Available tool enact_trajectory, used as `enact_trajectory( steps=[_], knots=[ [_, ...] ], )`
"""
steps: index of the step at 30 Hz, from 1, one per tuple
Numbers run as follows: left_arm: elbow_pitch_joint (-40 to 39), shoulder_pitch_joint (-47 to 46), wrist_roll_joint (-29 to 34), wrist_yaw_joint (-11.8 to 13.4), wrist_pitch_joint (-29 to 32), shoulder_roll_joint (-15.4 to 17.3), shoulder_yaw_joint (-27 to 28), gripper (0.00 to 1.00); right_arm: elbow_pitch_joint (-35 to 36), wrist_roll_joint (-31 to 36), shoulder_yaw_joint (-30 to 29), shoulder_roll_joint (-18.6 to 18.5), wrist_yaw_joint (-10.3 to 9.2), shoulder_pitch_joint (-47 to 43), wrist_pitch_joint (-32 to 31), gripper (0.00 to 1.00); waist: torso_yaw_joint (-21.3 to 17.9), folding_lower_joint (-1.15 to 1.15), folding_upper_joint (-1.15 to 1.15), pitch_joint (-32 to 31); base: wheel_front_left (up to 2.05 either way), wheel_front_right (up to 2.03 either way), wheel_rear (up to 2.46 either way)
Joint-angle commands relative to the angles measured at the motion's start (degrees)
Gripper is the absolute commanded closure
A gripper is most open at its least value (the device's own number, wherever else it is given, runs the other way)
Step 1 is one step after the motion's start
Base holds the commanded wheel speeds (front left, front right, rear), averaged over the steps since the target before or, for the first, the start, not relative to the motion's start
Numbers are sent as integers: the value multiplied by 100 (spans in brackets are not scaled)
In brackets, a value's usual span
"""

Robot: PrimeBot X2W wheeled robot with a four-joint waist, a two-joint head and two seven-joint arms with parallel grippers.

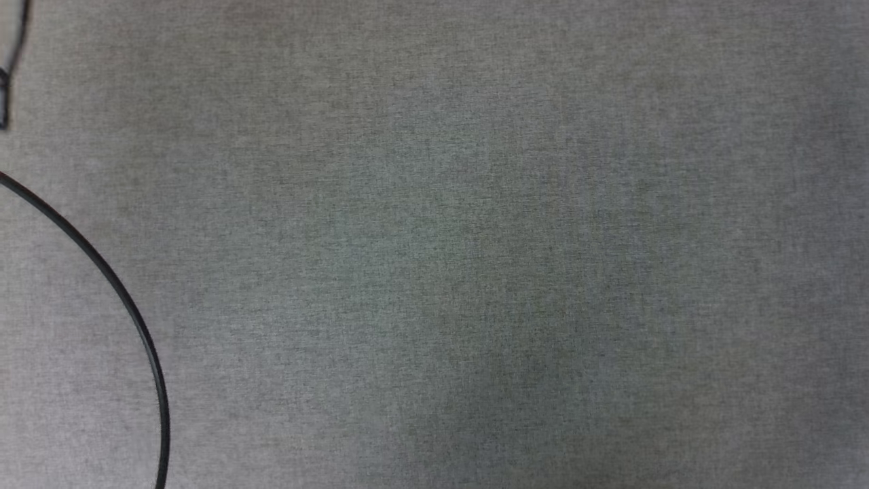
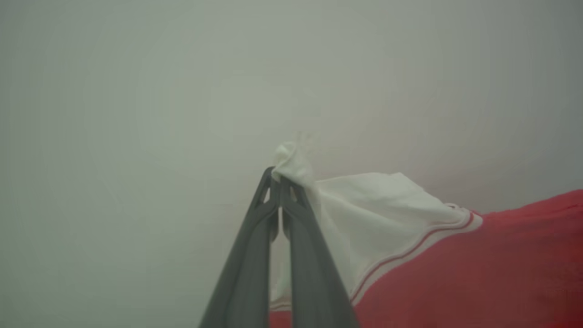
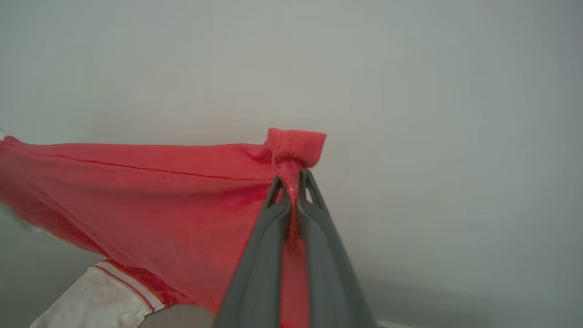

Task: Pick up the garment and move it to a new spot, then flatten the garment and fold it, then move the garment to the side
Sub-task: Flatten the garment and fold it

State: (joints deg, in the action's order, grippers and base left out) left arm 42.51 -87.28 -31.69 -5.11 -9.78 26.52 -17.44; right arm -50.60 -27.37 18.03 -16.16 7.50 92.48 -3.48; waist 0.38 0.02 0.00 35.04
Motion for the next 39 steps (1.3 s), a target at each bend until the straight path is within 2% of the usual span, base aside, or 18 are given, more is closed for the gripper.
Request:
enact_trajectory(
  steps=[1,4,11,13,14,19,24,31,35,39],
  knots=[
    [194,219,-97,-62,-80,-46,-1,100,-91,-67,114,10,-3,-226,71,100,25,-2,0,3,0,0,0],
    [371,499,-194,-99,-189,-114,7,100,-183,-146,250,36,-3,-510,108,100,32,-2,0,-73,0,0,0],
    [681,2025,-592,-201,-440,-226,43,100,-98,-579,808,-85,-3,-1787,399,100,70,-2,0,-751,0,0,0],
    [609,2584,-712,-216,-480,-261,58,100,24,-749,945,-150,-3,-2242,497,100,91,-2,0,-1023,0,0,0],
    [390,3506,-787,-214,-514,-273,51,100,242,-979,1135,-273,-3,-3019,562,100,127,-2,0,-1451,0,0,0],
    [-262,4945,-908,-71,-537,-249,148,100,656,-1271,1321,-559,-3,-4269,461,100,188,-2,0,-2109,0,0,0],
    [-1264,6433,-1068,371,-438,-119,273,100,1102,-1458,1216,-750,-5,-5453,374,100,174,-2,0,-2708,0,0,0],
    [-3028,8537,-1447,1262,233,137,529,100,1812,-1377,713,-867,-6,-7013,67,100,87,-2,0,-3296,0,0,0],
    [-4019,9555,-1596,1768,638,266,644,100,2275,-1162,254,-775,-6,-7869,-224,100,59,-2,0,-3523,0,0,0],
    [-4802,10293,-1740,2150,1029,379,678,100,2875,-888,-311,-608,-6,-8666,-581,100,77,-2,0,-3647,0,0,0]
  ],
)
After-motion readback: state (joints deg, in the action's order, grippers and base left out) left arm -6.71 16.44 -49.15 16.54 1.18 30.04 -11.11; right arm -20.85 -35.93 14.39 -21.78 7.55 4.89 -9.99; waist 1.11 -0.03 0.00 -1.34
